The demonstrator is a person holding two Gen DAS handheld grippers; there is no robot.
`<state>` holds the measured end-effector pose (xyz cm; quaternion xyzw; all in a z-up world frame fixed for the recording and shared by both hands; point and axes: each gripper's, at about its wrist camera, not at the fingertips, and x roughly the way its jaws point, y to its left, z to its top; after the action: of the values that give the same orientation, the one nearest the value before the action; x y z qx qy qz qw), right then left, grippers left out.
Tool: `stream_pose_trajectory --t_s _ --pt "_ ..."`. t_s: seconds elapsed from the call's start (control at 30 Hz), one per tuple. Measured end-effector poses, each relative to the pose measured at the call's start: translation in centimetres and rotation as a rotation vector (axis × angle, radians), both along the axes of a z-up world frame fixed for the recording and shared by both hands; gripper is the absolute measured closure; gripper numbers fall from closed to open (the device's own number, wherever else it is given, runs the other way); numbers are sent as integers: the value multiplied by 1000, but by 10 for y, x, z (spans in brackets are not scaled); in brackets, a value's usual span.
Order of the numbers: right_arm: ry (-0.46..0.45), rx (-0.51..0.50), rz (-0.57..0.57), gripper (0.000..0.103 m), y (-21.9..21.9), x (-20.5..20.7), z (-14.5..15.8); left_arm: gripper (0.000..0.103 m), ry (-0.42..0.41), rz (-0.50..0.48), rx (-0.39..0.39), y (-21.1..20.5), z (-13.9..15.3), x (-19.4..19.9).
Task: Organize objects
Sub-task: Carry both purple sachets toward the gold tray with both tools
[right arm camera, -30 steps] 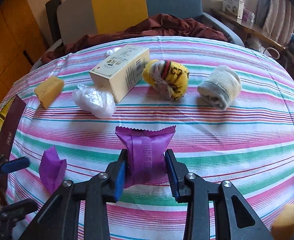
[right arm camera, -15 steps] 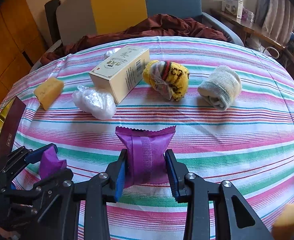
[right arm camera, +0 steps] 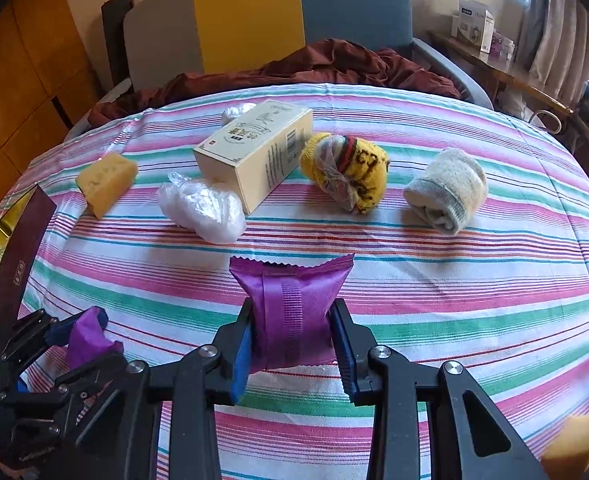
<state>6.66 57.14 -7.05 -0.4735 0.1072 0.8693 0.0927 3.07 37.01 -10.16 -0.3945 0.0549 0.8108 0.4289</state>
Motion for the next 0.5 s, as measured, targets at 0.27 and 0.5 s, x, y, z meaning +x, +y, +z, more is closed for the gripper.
stream_pose_trajectory --t_s 0.27,0.5 --pt "10 29 17 69 -6 -1 2 58 -15 13 2 -17 0 8" --pt "8 73 34 69 -11 -2 1 58 -38 32 26 -32 6 12"
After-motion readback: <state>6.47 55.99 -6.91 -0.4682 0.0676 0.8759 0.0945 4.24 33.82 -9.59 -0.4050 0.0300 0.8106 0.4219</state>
